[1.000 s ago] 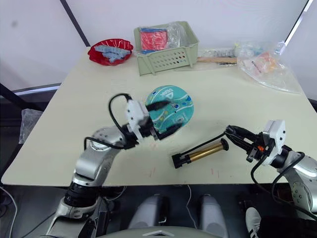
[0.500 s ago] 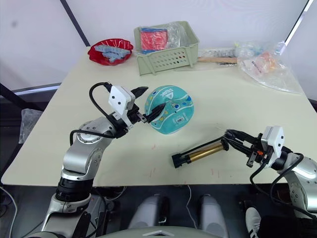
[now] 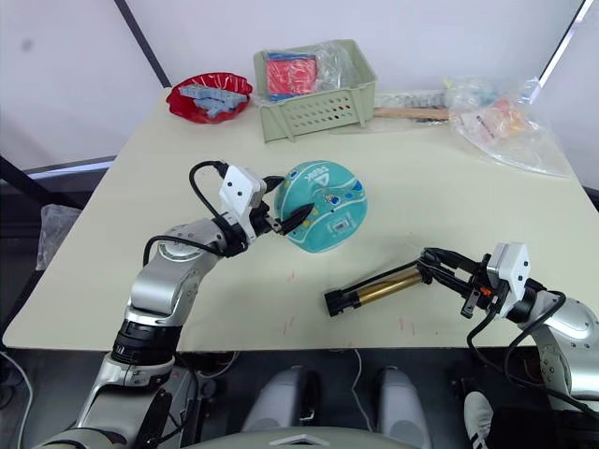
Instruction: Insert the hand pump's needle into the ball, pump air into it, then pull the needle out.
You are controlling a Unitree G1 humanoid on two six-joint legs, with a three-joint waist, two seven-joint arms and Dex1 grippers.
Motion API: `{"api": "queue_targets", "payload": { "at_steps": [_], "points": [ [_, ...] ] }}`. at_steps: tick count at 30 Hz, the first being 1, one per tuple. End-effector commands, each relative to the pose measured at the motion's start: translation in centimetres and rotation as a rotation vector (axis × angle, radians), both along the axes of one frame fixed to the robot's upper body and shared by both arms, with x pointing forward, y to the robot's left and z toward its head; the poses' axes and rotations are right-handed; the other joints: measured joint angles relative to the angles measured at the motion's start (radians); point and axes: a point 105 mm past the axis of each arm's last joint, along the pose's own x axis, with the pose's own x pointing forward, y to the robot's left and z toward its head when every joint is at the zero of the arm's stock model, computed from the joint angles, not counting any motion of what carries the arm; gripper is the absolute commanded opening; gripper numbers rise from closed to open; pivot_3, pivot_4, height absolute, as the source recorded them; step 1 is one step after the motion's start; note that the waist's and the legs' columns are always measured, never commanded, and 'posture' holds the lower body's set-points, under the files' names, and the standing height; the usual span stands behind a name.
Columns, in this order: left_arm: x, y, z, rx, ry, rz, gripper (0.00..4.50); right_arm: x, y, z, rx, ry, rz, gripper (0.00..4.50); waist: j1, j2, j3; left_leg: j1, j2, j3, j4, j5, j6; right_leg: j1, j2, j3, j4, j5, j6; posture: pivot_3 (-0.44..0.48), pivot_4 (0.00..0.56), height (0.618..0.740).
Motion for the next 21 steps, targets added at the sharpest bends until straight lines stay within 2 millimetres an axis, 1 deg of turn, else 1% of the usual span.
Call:
{"api": "queue_targets", "payload": {
  "at_steps": [1, 2, 3, 6, 7, 8, 9, 10, 11, 12, 15, 16, 21],
  "points": [
    [0.0, -0.6, 0.6, -0.013, -0.015, -0.019, 4.45, -0.4, 0.3, 0.7, 0.005, -0.043, 0.008, 0.36, 0.0, 0.0, 0.0, 0.0, 0.0, 0.0, 0.0, 0.0, 0.0, 0.0, 0.0, 0.0, 0.0, 0.0, 0.0, 0.0, 0.15, 0.738],
    [0.1, -0.7, 0.6, -0.012, -0.015, -0.02, 4.45, -0.4, 0.4, 0.7, 0.007, -0.043, 0.008, 0.36, -0.001, 0.0, 0.0, 0.0, 0.0, 0.0, 0.0, 0.0, 0.0, 0.0, 0.0, 0.0, 0.0, 0.0, 0.0, 0.0, 0.15, 0.738],
    [0.1, -0.7, 0.6, -0.01, -0.016, -0.02, 4.07, -0.4, 0.4, 0.7, 0.008, -0.043, 0.007, 0.36, -0.001, 0.0, 0.0, 0.0, 0.0, 0.0, 0.0, 0.0, 0.0, 0.0, 0.0, 0.0, 0.0, 0.0, 0.0, 0.0, 0.15, 0.738],
    [0.2, -0.6, 0.4, -0.006, -0.014, -0.019, 3.3, -0.3, 0.4, 0.8, 0.013, -0.045, 0.002, 0.36, 0.0, 0.0, 0.0, 0.001, 0.0, 0.0, 0.0, 0.0, 0.0, 0.0, 0.0, 0.0, 0.0, 0.0, 0.0, 0.0, 0.15, 0.738],
    [0.2, -0.5, 0.3, -0.004, -0.014, -0.019, 2.8, -0.3, 0.3, 0.8, 0.015, -0.046, 0.0, 0.36, -0.001, 0.0, 0.0, 0.001, 0.0, 0.0, 0.0, 0.0, 0.0, 0.0, 0.0, 0.0, 0.0, 0.0, 0.0, 0.0, 0.15, 0.738],
    [0.1, -0.4, 0.3, -0.003, -0.013, -0.018, 2.64, -0.3, 0.4, 0.8, 0.016, -0.046, -0.001, 0.36, -0.001, 0.0, 0.0, 0.001, 0.0, 0.0, 0.0, 0.0, 0.0, 0.0, 0.0, 0.0, 0.0, 0.0, 0.0, 0.0, 0.15, 0.738],
    [0.2, -0.4, 0.3, -0.003, -0.012, -0.018, 2.09, -0.3, 0.4, 0.8, 0.016, -0.047, -0.001, 0.36, -0.001, 0.0, 0.0, 0.001, 0.0, 0.0, 0.0, 0.0, 0.0, 0.0, 0.0, 0.0, 0.0, 0.0, 0.0, 0.0, 0.15, 0.738],
    [0.2, -0.4, 0.2, -0.003, -0.012, -0.018, 1.91, -0.2, 0.4, 0.8, 0.016, -0.047, -0.001, 0.36, 0.0, 0.0, 0.0, 0.001, 0.0, 0.0, 0.0, 0.0, 0.0, 0.0, 0.0, 0.0, 0.0, 0.0, 0.0, 0.0, 0.15, 0.738],
    [0.2, -0.3, 0.2, -0.002, -0.011, -0.018, 1.4, -0.2, 0.5, 0.8, 0.016, -0.047, 0.001, 0.36, 0.0, 0.0, 0.0, 0.001, 0.0, 0.0, 0.0, 0.0, 0.0, 0.0, 0.0, 0.0, 0.0, 0.0, 0.0, 0.0, 0.15, 0.738],
    [0.2, -0.2, 0.0, -0.002, -0.008, -0.016, 1.17, -0.2, 0.7, 0.8, 0.015, -0.046, 0.005, 0.36, -0.001, 0.0, 0.0, 0.001, 0.0, 0.0, 0.0, 0.0, 0.0, 0.0, 0.0, 0.0, 0.0, 0.0, 0.0, 0.0, 0.15, 0.738],
    [0.3, 0.0, -0.2, -0.011, -0.002, -0.01, 0.18, -0.1, 1.2, 0.6, 0.016, -0.02, 0.011, 0.36, -0.002, 0.0, 0.0, 0.001, 0.0, 0.0, 0.0, 0.0, 0.0, 0.0, 0.0, 0.0, 0.0, 0.0, 0.0, 0.0, 0.15, 0.738],
    [0.3, 0.1, -0.2, -0.013, 0.0, -0.01, 0.01, 0.0, 1.5, 0.6, 0.019, -0.009, 0.011, 0.36, -0.002, 0.0, 0.0, 0.001, 0.0, 0.0, 0.0, 0.0, 0.0, 0.0, 0.0, 0.0, 0.0, 0.0, 0.0, 0.0, 0.15, 0.738],
    [0.4, 0.2, -0.4, -0.02, 0.012, -0.006, 0.01, 0.9, 3.6, 0.9, 0.009, 0.032, 0.025, 0.36, -0.002, 0.0, 0.0, 0.001, 0.0, 0.0, 0.0, 0.0, 0.0, 0.0, 0.0, 0.0, 0.0, 0.0, 0.0, 0.0, 0.15, 0.738]
  ]
}}
